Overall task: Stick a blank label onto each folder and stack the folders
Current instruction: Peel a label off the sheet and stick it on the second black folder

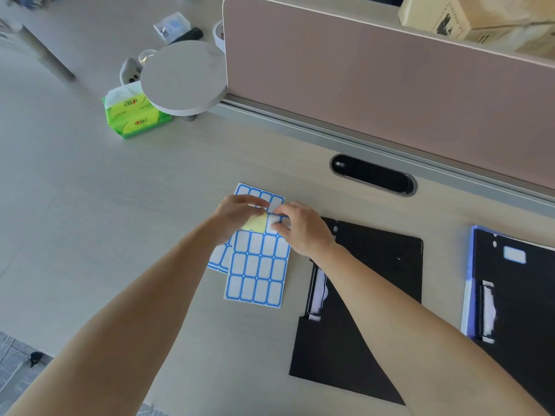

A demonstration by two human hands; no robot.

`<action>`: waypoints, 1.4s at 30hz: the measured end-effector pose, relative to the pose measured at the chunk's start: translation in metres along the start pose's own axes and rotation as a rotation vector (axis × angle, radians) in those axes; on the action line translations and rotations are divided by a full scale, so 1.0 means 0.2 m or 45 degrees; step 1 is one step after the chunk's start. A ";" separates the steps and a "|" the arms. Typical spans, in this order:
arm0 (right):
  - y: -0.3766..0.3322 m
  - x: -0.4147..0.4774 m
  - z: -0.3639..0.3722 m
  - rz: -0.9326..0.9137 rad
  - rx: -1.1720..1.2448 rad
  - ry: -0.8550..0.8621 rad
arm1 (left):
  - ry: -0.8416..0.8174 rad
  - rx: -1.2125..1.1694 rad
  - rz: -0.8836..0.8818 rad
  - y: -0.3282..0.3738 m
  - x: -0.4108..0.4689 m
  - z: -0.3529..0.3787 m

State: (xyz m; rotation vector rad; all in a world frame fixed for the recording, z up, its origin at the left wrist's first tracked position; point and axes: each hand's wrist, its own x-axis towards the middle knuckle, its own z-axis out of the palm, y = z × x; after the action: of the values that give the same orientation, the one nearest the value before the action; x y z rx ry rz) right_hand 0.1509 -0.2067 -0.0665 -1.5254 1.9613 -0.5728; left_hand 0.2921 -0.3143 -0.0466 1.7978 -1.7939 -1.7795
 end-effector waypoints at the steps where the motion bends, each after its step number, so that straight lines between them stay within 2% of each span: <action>1: 0.00 0.00 0.00 0.011 0.030 0.000 | -0.019 -0.015 0.023 0.00 -0.01 -0.01; 5: 0.00 0.02 0.01 0.080 0.119 -0.011 | -0.050 0.158 0.246 -0.02 -0.03 -0.03; 13: 0.02 0.01 0.03 0.106 0.179 -0.056 | -0.037 0.862 0.507 -0.06 -0.04 -0.02; 18: 0.03 0.00 0.00 0.137 0.281 -0.130 | -0.086 1.006 0.478 -0.07 -0.04 0.01; 24: 0.05 -0.02 -0.02 0.087 0.297 -0.085 | -0.192 0.956 0.364 -0.05 -0.03 0.03; 31: 0.04 -0.04 -0.02 -0.136 0.019 -0.005 | -0.299 0.759 0.258 -0.01 -0.01 0.00; 39: 0.01 -0.02 -0.03 -0.190 -0.065 0.044 | -0.458 0.554 0.124 -0.03 0.02 -0.03; 42: 0.01 -0.02 -0.03 -0.189 -0.060 0.050 | -0.551 0.349 -0.003 -0.05 0.05 -0.05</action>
State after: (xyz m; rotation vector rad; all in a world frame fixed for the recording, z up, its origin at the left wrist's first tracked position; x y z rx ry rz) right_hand 0.1455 -0.2027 -0.0632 -1.7112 1.9141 -0.6264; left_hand 0.3021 -0.3232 -0.0563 1.5760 -2.2889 -2.1454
